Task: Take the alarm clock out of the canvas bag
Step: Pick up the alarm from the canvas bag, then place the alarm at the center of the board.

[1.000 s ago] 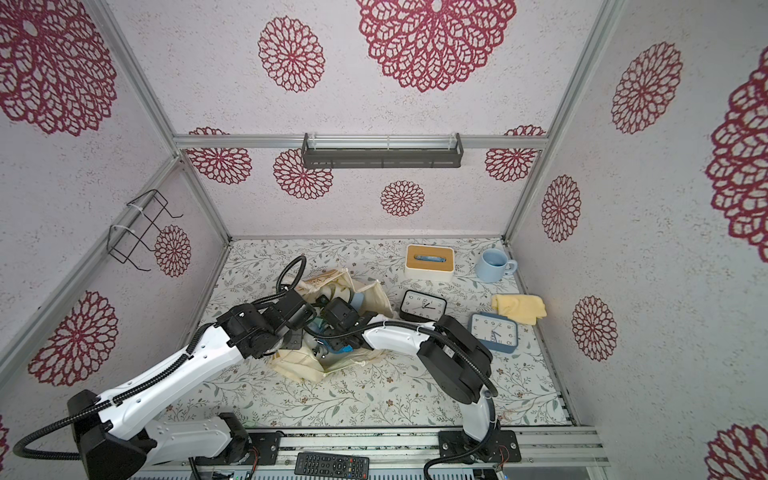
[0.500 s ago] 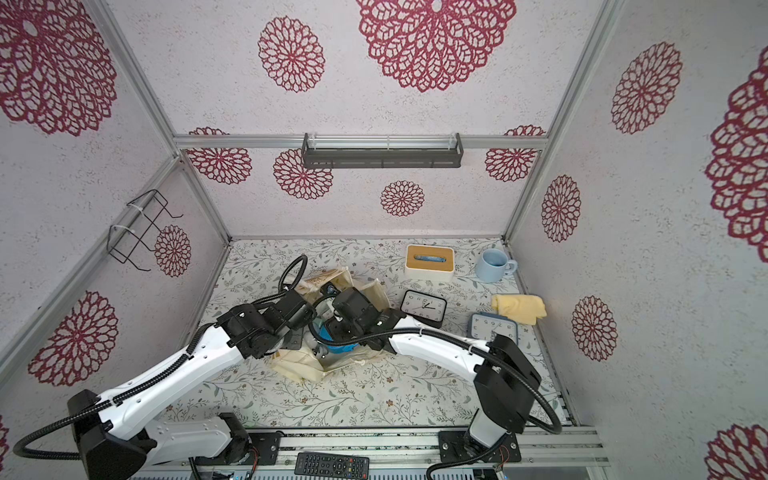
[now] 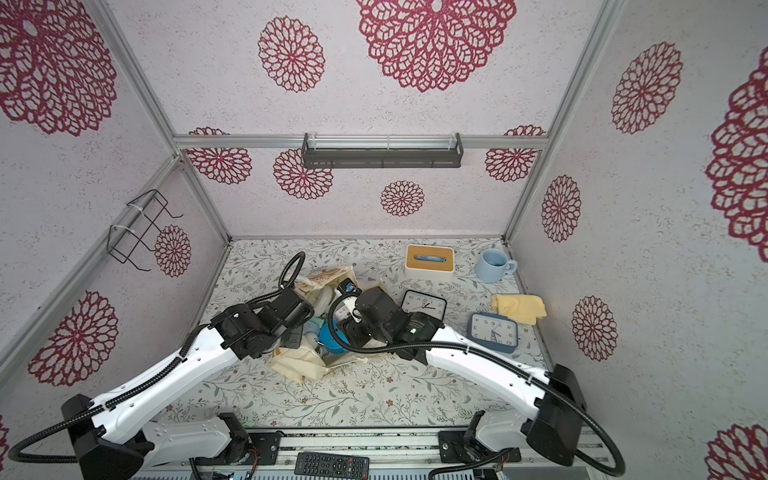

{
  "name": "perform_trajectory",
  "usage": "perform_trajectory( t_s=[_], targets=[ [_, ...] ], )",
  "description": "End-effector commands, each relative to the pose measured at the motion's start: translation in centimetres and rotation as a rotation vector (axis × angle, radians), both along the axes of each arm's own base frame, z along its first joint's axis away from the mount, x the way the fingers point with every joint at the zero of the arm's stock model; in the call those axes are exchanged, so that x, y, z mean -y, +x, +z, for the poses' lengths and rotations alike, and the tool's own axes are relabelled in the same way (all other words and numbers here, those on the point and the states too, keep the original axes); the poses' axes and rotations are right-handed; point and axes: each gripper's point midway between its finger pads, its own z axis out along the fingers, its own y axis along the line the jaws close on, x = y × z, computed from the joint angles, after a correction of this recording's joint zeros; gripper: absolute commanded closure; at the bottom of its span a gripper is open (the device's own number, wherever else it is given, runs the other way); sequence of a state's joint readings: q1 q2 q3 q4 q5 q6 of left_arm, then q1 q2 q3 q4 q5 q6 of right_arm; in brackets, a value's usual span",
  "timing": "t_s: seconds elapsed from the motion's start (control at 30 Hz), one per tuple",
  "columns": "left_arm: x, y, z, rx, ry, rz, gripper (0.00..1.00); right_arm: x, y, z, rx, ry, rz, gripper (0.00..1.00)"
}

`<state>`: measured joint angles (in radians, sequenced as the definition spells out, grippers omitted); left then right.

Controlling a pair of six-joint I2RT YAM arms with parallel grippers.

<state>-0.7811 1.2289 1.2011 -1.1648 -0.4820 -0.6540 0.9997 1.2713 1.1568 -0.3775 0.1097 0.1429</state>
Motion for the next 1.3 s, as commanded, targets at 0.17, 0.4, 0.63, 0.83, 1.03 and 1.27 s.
perform_trajectory(
  t_s=[0.17, 0.4, 0.63, 0.83, 1.03, 1.27],
  targets=[
    [-0.1, 2.0, 2.3, 0.043, -0.113, 0.072, 1.0, 10.4, -0.5, 7.5, 0.118, 0.102, -0.282, 0.58],
    [-0.3, 2.9, 3.3, 0.058, -0.186, 0.108, 1.0, 18.6, 1.4, 4.6, 0.025, 0.058, -0.586, 0.58],
    [-0.6, 2.8, 4.1, 0.068, -0.176, 0.099, 1.0, 21.4, 4.9, -1.6, -0.18, 0.001, -0.779, 0.59],
    [-0.6, 2.5, 3.5, 0.062, -0.179, 0.096, 1.0, 24.5, 7.9, -7.0, -0.355, 0.039, -0.919, 0.59],
    [-0.4, 2.4, 2.7, 0.061, -0.193, 0.093, 1.0, 28.2, 9.4, -12.1, -0.503, 0.048, -1.043, 0.6],
    [0.3, 2.9, 1.8, 0.046, -0.195, 0.082, 1.0, 29.5, 11.6, -15.3, -0.568, 0.017, -1.087, 0.59]
  ],
)
